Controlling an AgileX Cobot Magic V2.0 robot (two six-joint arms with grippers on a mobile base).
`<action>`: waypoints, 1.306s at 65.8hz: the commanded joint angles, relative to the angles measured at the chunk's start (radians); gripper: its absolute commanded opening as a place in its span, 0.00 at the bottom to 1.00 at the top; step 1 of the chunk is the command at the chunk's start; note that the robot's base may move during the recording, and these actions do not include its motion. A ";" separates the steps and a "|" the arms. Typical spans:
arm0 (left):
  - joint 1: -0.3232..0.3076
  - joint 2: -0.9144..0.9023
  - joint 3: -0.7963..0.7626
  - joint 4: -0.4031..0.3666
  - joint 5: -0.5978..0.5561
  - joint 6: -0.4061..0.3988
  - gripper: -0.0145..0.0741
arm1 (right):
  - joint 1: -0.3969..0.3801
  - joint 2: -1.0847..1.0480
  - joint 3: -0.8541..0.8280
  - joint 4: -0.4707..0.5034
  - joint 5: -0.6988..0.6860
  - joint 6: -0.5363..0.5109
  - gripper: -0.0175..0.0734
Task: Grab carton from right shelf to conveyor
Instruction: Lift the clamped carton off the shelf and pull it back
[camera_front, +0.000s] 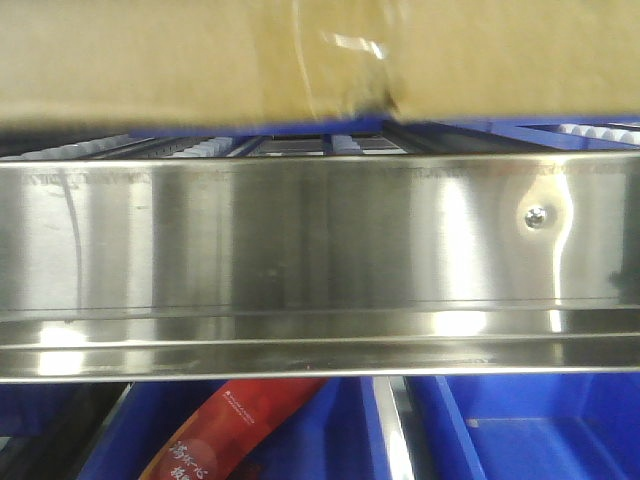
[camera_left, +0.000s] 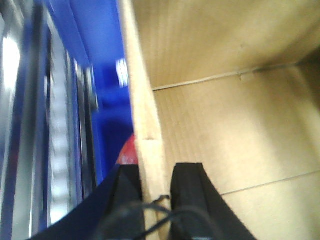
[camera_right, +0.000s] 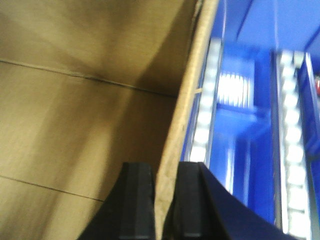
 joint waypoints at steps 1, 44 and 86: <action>-0.014 -0.018 0.014 -0.027 -0.033 0.006 0.14 | -0.001 -0.011 0.003 0.003 -0.049 -0.017 0.13; -0.014 -0.018 0.016 -0.016 -0.033 0.006 0.14 | -0.001 -0.011 0.003 0.007 -0.049 -0.017 0.13; -0.014 -0.018 0.016 -0.016 -0.033 0.006 0.14 | -0.001 -0.011 0.003 0.007 -0.244 -0.017 0.13</action>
